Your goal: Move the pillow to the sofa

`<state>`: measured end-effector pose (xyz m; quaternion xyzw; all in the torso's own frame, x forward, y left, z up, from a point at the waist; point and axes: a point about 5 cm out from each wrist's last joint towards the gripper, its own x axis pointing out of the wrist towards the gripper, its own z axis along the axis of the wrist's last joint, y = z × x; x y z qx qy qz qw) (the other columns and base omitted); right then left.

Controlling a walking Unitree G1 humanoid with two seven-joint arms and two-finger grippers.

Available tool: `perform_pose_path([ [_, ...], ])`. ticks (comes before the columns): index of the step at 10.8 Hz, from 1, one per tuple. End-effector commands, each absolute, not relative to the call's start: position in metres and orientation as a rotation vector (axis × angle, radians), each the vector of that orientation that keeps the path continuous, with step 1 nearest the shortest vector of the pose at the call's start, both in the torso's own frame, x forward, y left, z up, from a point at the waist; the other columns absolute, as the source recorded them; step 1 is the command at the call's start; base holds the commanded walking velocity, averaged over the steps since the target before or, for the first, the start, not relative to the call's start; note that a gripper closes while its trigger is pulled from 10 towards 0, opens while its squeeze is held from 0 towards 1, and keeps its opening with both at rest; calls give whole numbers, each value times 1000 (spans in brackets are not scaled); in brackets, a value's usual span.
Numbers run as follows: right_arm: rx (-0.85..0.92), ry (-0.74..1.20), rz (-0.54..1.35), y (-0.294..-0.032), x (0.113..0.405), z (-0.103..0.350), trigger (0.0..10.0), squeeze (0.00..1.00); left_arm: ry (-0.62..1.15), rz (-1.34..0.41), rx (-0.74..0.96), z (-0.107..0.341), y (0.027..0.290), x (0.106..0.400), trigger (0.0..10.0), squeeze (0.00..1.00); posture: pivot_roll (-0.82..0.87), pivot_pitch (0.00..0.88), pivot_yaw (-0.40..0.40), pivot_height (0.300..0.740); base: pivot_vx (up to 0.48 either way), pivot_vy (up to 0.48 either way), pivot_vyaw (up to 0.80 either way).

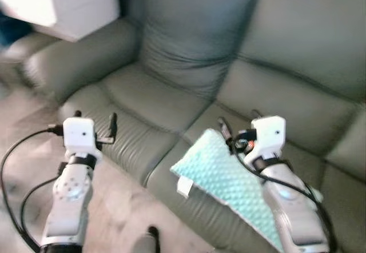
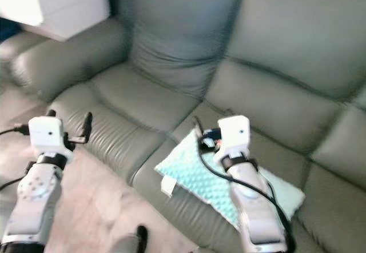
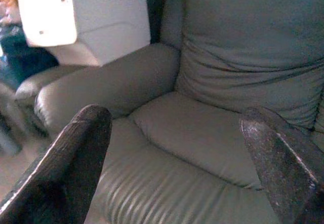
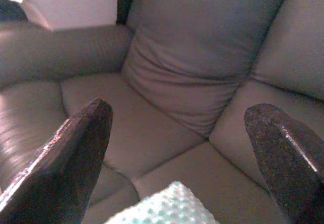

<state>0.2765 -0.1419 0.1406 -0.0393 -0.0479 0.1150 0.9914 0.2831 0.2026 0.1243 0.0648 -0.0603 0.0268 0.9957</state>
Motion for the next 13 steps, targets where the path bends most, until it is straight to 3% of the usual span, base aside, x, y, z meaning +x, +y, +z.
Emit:
perform_pose_path([
  [1, -73, -86, 239, -141, 277, 139, 10000, 0, -103, 78, 148, 122, 207, 281, 10000, 0, -41, 181, -39, 740, 0, 0, 800],
  [10, -74, -77, 244, -140, 279, 136, 10000, 0, -69, 70, 143, 115, 200, 280, 10000, 0, -47, 191, -36, 740, 0, 0, 800],
  [13, -48, -81, 241, -140, 279, 137, 10000, 0, -58, 66, 127, 114, 199, 281, 10000, 0, -46, 192, -36, 740, 0, 0, 0],
])
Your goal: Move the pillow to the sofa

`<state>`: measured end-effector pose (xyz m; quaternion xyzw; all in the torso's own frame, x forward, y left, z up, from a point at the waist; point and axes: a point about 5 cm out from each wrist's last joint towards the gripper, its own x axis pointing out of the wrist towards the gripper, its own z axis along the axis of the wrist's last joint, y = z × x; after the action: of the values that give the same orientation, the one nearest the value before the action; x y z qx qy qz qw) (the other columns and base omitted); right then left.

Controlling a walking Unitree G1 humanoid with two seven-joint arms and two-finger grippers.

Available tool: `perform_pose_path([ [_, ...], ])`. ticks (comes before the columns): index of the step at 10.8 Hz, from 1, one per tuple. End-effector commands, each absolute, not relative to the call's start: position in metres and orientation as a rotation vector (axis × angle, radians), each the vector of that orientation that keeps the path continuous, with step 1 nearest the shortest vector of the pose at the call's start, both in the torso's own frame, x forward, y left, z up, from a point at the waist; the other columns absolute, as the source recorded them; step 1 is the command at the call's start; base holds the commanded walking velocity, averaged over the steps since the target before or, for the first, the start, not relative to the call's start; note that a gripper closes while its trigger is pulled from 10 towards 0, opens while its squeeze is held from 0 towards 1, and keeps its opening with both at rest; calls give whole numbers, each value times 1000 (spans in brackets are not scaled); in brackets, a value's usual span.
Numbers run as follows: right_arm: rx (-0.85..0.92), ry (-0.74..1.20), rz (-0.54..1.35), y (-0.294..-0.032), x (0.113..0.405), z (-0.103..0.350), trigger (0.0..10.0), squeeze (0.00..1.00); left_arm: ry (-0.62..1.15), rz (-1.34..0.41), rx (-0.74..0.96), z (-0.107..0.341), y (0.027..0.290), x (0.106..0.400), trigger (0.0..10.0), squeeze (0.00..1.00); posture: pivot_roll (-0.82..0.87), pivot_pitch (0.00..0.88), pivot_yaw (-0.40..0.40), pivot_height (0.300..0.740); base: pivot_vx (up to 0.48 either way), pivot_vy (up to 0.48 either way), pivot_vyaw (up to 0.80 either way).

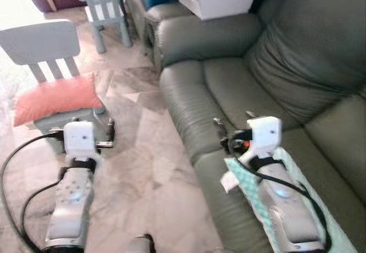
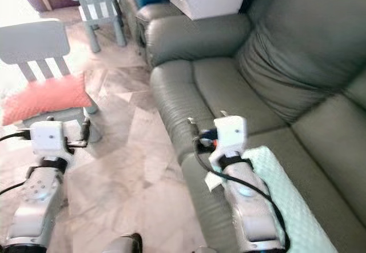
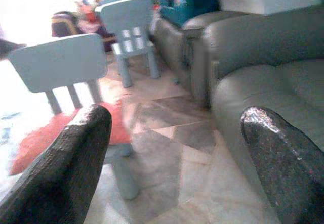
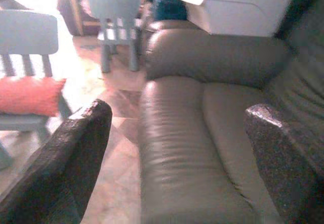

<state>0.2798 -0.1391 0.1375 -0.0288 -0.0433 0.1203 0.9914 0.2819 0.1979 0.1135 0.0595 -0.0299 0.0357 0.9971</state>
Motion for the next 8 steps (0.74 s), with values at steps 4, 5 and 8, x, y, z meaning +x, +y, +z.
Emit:
perform_pose_path([
  [4, -45, -81, 240, -139, 280, 136, 10000, 0, -23, 72, 100, 111, 199, 281, 10000, 0, -47, 195, -31, 740, 0, 426, 0],
  [5, -46, -81, 240, -140, 280, 137, 10000, 0, -21, 72, 99, 111, 199, 282, 10000, 0, -47, 197, -32, 740, 0, 480, 0],
  [8, -50, -82, 243, -139, 282, 137, 10000, 0, 6, 89, 55, 109, 200, 284, 10000, 0, -45, 192, -28, 740, 0, 480, 0],
])
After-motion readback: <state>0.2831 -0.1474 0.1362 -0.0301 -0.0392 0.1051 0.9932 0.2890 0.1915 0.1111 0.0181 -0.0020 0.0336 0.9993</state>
